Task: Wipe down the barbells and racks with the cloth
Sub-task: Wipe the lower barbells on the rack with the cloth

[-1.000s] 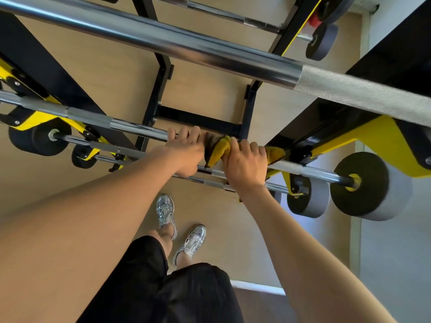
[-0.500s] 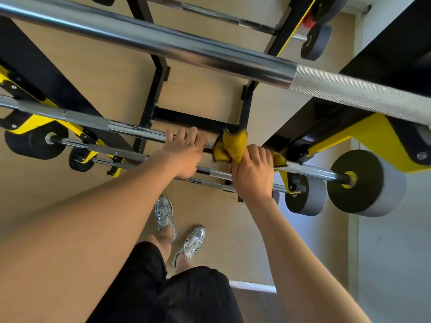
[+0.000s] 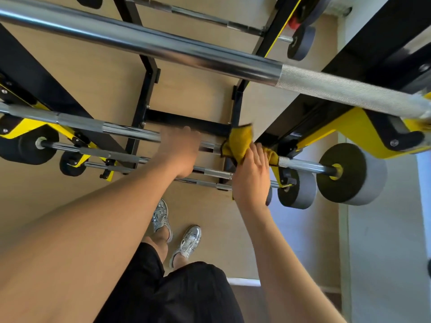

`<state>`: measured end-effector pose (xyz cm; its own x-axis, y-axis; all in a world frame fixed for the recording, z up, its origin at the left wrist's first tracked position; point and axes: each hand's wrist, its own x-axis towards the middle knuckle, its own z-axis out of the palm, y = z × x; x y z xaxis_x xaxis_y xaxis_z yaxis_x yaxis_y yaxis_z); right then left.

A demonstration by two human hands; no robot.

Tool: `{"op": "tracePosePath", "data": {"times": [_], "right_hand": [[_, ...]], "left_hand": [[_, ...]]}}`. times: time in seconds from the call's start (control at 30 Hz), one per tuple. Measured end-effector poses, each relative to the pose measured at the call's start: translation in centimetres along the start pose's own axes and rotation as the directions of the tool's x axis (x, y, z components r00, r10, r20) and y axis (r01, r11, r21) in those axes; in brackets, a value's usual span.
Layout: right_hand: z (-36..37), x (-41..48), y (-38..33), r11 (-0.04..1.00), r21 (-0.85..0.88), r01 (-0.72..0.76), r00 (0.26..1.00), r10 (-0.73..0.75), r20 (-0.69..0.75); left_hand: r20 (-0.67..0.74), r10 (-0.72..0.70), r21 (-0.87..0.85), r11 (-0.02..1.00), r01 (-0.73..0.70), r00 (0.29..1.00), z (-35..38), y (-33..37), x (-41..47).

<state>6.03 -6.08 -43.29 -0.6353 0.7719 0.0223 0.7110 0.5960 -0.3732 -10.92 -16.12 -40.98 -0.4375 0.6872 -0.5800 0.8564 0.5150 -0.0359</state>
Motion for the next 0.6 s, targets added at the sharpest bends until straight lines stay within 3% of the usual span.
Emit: {"op": "tracePosePath", "data": {"times": [0.1,0.2,0.27,0.37,0.43,0.5,0.6], "right_hand": [[-0.8,-1.2,1.3,0.976,0.04,-0.215,0.974,0.218,-0.058],[-0.9,0.6,0.7,0.889,0.133,-0.439,0.885,0.453,-0.109],[0.4,0.3,-1.8,0.93,0.149,-0.336,0.931,0.352,-0.1],[2.3,-2.3,-4.2,0.978,0.207,0.026,0.999,-0.03,0.016],[1.6,-1.8,-1.5,0.985,0.147,0.084,0.996,-0.087,0.013],[0.3,-1.4,1.3,0.992,0.056,-0.112,0.993,0.115,-0.042],[-0.3,-0.3,-1.5,0.826,0.241,-0.509,0.843,0.535,-0.053]], "left_hand": [[0.02,-0.031,-0.02,0.999,0.031,0.999,-0.2,0.4,0.0],[0.042,-0.073,-0.045,0.996,0.075,0.996,-0.7,1.2,0.1],[0.032,-0.086,-0.065,0.994,0.088,0.996,-0.8,2.0,0.3],[0.025,-0.092,-0.047,0.995,0.093,0.995,-0.7,2.3,0.7],[0.03,-0.066,-0.064,0.996,0.068,0.997,-0.7,2.0,0.5],[0.037,-0.033,-0.076,0.997,0.036,0.999,-0.9,1.7,0.4],[0.072,-0.027,-0.058,0.998,0.031,0.997,-1.2,1.6,0.4]]}}
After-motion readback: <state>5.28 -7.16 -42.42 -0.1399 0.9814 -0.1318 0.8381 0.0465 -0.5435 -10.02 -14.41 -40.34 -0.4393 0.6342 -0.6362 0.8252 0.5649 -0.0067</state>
